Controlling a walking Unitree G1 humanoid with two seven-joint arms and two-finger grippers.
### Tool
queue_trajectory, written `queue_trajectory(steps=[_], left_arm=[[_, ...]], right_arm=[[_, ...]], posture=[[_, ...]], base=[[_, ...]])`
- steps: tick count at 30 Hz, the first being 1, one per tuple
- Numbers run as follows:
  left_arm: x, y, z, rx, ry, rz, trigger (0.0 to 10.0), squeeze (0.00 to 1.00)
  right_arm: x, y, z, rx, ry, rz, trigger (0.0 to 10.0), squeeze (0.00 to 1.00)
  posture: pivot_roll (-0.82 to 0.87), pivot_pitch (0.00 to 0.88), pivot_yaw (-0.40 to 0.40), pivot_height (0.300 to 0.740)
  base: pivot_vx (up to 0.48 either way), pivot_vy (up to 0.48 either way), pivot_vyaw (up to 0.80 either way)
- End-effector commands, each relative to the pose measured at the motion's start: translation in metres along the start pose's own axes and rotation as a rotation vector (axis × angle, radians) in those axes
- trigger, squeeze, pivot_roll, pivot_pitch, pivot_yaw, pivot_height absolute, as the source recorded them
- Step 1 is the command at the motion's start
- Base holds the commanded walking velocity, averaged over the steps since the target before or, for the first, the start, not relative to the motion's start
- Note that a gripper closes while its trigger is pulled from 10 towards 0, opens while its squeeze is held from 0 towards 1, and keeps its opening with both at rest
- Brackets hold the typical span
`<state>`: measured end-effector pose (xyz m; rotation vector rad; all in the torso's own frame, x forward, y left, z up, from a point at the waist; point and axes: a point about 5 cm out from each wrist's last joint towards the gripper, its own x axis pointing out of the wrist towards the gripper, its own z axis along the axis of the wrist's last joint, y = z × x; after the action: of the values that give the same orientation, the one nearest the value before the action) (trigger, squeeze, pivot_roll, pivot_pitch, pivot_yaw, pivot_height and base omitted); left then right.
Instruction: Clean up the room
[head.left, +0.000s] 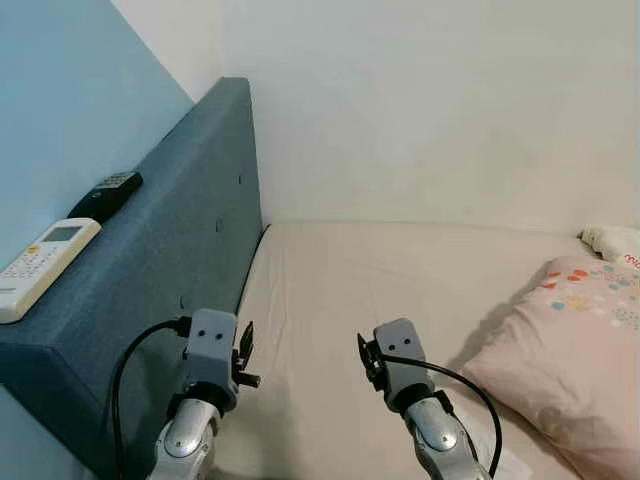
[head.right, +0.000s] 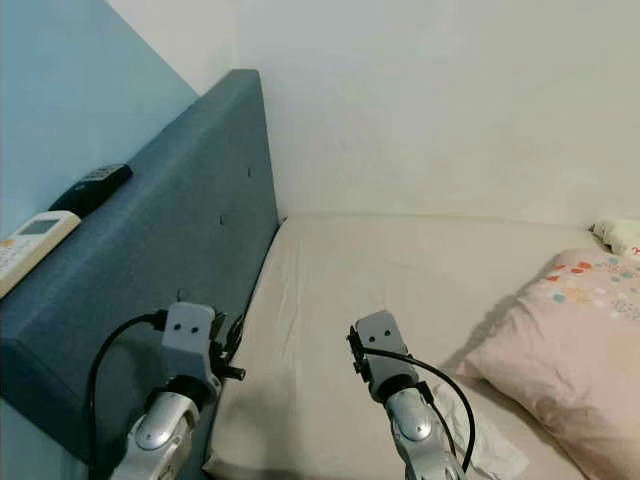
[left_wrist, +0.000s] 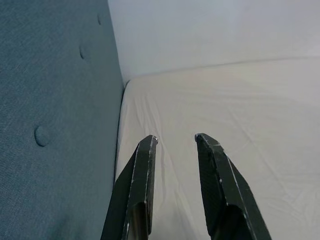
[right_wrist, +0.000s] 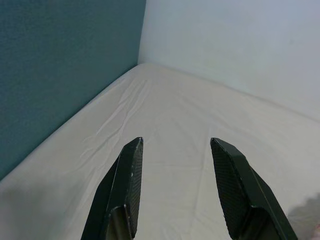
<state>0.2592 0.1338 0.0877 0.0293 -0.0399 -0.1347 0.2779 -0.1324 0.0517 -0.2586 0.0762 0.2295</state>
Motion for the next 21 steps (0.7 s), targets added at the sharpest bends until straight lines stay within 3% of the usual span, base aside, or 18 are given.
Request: queue_trajectory(steps=[1, 21], left_arm=[[-0.0014, -0.0013, -0.0029, 0.017, 0.009, -0.016, 10.0, 0.00], [-0.0010, -0.0004, -0.0031, 0.020, 0.011, -0.013, 10.0, 0.00]], right_arm=[[-0.0015, 0.0015, -0.0031, -0.001, 0.020, 0.002, 10.0, 0.00], [-0.0018, 0.0022, -0.0040, 0.003, 0.026, 0.001, 10.0, 0.00]], posture=[[0.05, 0.009, -0.010, 0.734], [0.06, 0.009, -0.011, 0.734]], base=[[0.000, -0.296, 0.00], [0.000, -0.429, 0.00]])
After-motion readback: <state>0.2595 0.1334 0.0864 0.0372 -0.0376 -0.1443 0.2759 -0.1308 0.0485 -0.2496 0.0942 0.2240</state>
